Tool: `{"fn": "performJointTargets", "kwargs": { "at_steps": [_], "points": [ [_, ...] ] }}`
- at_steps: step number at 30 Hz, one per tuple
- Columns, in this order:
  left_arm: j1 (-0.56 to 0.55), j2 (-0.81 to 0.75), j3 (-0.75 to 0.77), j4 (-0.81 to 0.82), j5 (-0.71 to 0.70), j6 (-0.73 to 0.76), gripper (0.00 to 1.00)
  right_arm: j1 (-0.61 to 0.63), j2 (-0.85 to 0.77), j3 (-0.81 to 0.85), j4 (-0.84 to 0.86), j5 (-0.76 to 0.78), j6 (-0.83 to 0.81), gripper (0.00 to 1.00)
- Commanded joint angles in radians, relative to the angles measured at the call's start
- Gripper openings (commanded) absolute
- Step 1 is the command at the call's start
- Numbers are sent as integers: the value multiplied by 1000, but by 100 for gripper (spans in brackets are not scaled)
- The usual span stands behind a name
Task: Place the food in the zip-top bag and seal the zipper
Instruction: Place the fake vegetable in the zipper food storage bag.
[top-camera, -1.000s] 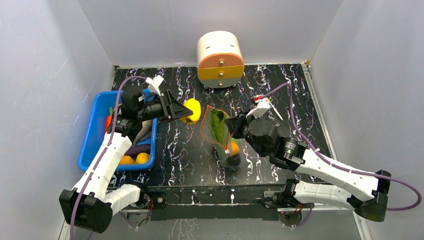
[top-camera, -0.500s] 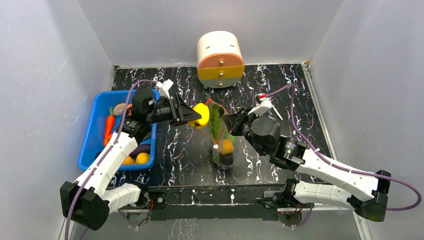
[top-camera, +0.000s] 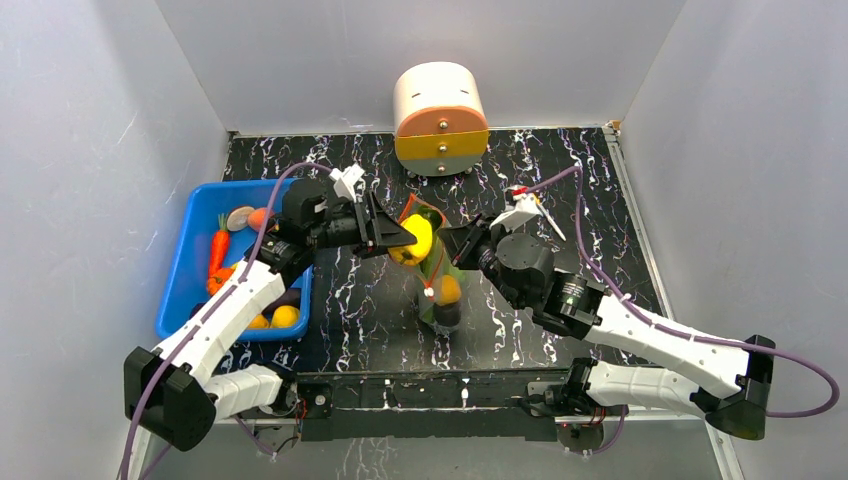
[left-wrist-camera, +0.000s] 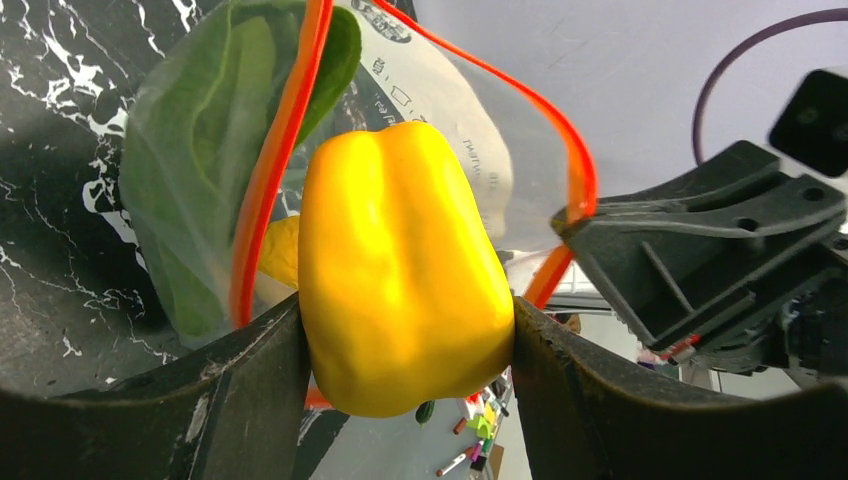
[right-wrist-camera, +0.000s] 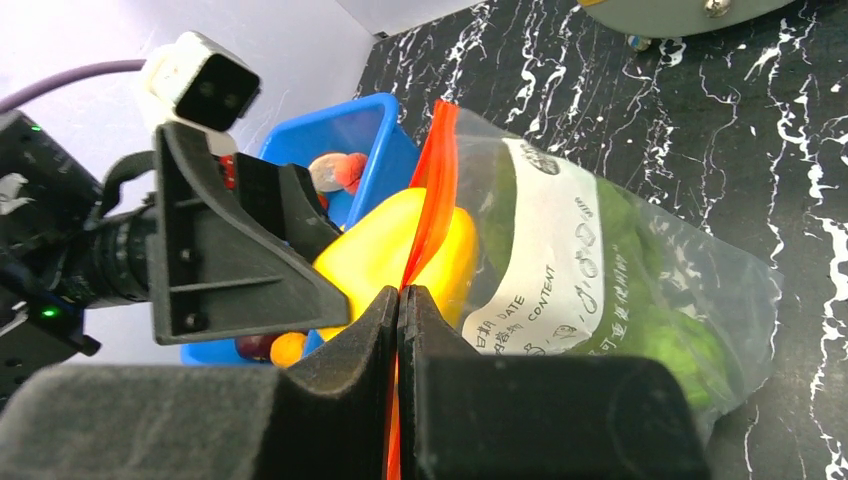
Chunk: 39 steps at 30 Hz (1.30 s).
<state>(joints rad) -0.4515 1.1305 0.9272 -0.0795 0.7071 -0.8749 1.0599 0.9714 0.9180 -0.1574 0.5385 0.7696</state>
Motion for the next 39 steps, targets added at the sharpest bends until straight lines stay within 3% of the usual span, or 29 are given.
{"fn": "performJointTargets", "kwargs": {
  "at_steps": [1,11,20,26,29,39],
  "points": [
    [-32,20,38,-60,-38,17,38,2,-12,1,129,-3,8,0],
    [-80,56,79,-134,-104,60,46,2,-5,-3,136,-28,-14,0],
    [-83,76,110,-163,-73,100,76,1,-8,-23,149,-32,4,0],
    [-83,73,192,-321,-152,201,87,1,-25,-24,140,-17,0,0],
    [-84,53,213,-360,-196,223,86,2,-31,-29,139,-13,-2,0],
    [-83,8,245,-551,-400,328,72,3,-57,-32,125,3,-8,0]
  ]
}}
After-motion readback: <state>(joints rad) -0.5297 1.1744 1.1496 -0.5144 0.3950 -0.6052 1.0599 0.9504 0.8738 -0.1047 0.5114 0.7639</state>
